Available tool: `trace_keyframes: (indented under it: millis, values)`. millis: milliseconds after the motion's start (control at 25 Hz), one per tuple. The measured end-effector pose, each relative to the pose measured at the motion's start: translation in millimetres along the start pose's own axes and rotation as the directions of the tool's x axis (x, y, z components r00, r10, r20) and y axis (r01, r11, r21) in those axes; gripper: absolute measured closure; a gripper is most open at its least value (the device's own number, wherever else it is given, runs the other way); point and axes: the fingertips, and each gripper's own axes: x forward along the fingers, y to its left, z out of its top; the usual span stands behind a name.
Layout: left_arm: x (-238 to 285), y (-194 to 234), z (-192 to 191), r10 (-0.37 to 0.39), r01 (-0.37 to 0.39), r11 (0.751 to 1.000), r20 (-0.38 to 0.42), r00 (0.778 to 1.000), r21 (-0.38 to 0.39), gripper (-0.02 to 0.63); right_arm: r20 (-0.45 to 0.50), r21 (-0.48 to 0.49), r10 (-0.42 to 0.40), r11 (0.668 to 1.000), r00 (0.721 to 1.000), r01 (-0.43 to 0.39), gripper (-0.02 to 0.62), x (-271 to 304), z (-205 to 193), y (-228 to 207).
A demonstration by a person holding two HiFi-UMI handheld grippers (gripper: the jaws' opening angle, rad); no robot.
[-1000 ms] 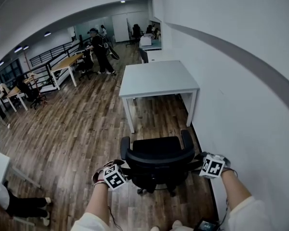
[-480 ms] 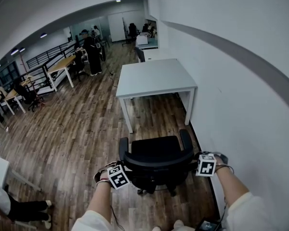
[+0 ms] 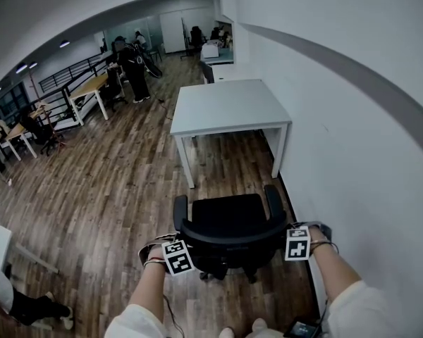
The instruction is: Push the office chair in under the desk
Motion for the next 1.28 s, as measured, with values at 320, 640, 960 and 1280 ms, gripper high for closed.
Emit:
trace_keyframes:
  millis: [320, 640, 960, 1280]
  values:
    - [-1, 1, -3, -0.038, 0.04, 0.998, -0.032, 0.999, 0.043, 0.406, -0.006, -0.025, 0.03, 0.999, 1.0, -0.03, 0.426, -4, 3, -1]
    - [1, -2, -5, -0.104, 0.109, 0.991, -0.065, 0.992, 0.072, 0.43, -0.04, -0.001, 0.045, 0.999, 0.998, -0.045, 0.433, 6, -11, 0]
    - [3, 6, -4, -0.13, 0.136, 0.987, -0.075, 0.989, 0.085, 0.437, -0.05, 0.008, 0.062, 0.998, 0.997, -0.062, 0.434, 8, -13, -5]
    - [6, 20, -4, -0.13, 0.137, 0.987, -0.08, 0.988, 0.087, 0.439, -0.043, 0.012, 0.057, 0.998, 0.997, -0.056, 0.434, 12, -8, -18]
